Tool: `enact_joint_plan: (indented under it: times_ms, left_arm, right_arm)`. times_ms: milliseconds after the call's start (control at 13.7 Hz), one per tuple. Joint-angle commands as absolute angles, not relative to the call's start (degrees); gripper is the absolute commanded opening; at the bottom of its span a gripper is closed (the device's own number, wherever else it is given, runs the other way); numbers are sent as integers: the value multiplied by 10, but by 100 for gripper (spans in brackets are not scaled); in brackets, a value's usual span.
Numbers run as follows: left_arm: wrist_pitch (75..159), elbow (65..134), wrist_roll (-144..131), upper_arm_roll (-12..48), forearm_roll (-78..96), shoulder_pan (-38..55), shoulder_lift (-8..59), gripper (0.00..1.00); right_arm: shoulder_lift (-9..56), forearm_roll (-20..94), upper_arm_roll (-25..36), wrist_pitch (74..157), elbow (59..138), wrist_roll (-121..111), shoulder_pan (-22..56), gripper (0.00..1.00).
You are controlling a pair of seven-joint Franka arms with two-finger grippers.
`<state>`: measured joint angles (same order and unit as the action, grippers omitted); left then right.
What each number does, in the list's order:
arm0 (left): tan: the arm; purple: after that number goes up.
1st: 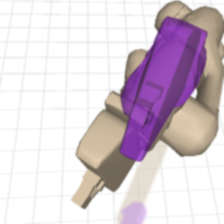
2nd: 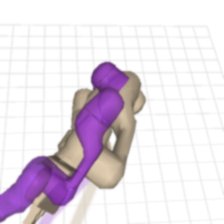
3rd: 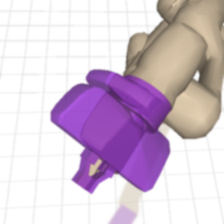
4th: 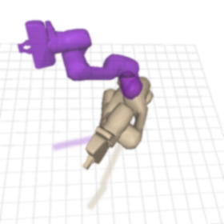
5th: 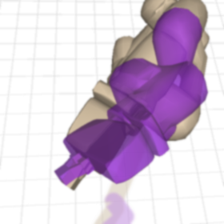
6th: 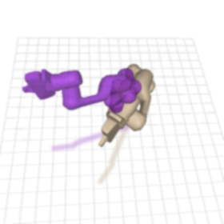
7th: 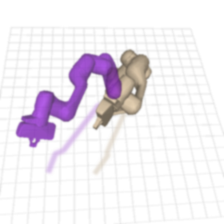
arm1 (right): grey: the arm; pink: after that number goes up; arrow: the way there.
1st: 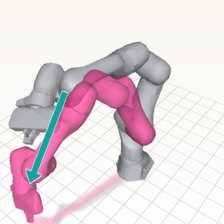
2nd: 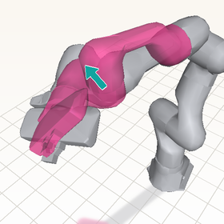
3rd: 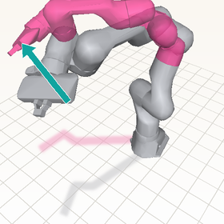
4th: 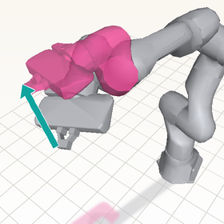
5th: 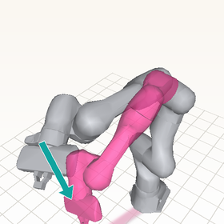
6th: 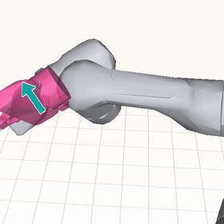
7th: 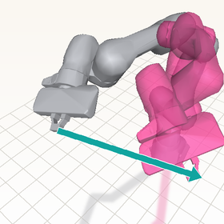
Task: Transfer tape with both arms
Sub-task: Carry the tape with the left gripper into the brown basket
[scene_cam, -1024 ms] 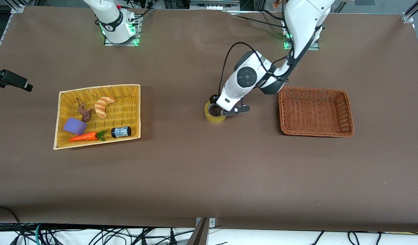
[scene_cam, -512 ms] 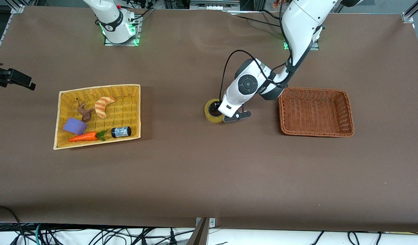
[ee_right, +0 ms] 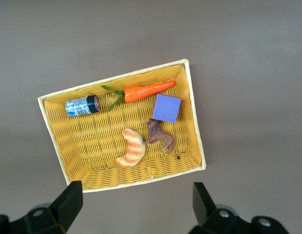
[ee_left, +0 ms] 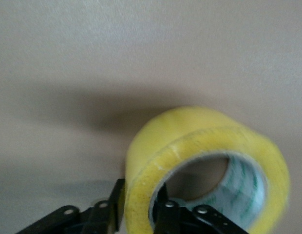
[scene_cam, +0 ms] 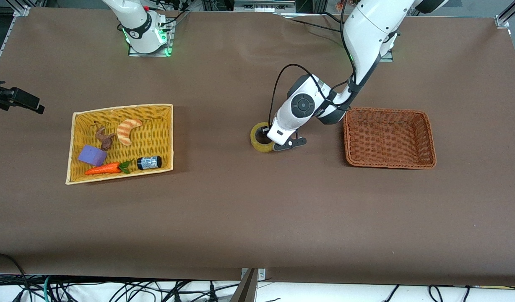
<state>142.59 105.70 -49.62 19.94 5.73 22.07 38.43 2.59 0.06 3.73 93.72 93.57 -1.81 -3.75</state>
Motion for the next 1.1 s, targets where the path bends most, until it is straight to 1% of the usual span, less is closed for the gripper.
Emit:
enact_joint_plan:
  times_ms: [0, 146, 293, 366, 512, 585, 732, 878, 1024]
  left_arm:
    - [1368, 1056, -465, 190, 62, 215, 330, 0]
    - [1291, 1062, -406, 190, 62, 175, 267, 0]
    - [1230, 1096, -299, 190, 64, 116, 192, 0]
    - [1210, 1119, -225, 190, 64, 80, 158, 0]
    - [1199, 1159, -55, 188, 65, 2, 114, 0]
    - [1199, 1177, 20, 173, 64, -24, 105, 0]
    - [1203, 1200, 130, 119, 62, -34, 109, 0]
    - [1214, 1218, 155, 99, 45, -46, 129, 0]
    - [1281, 1263, 156, 98, -4, -55, 143, 0]
  right_arm:
    - [39, -2, 28, 936, 919, -25, -47, 100]
    - [42, -1, 29, 936, 916, -27, -47, 100]
    - [46, -1, 28, 937, 911, -25, -47, 100]
    - [48, -1, 28, 936, 907, -25, -47, 100]
    - [48, -1, 27, 934, 904, -25, -47, 100]
    - [49, -1, 28, 934, 904, -25, -47, 100]
    - [49, -1, 27, 933, 904, -25, -46, 100]
    - [49, -1, 27, 933, 904, -25, -46, 100]
    - [49, -1, 27, 933, 904, -25, -46, 100]
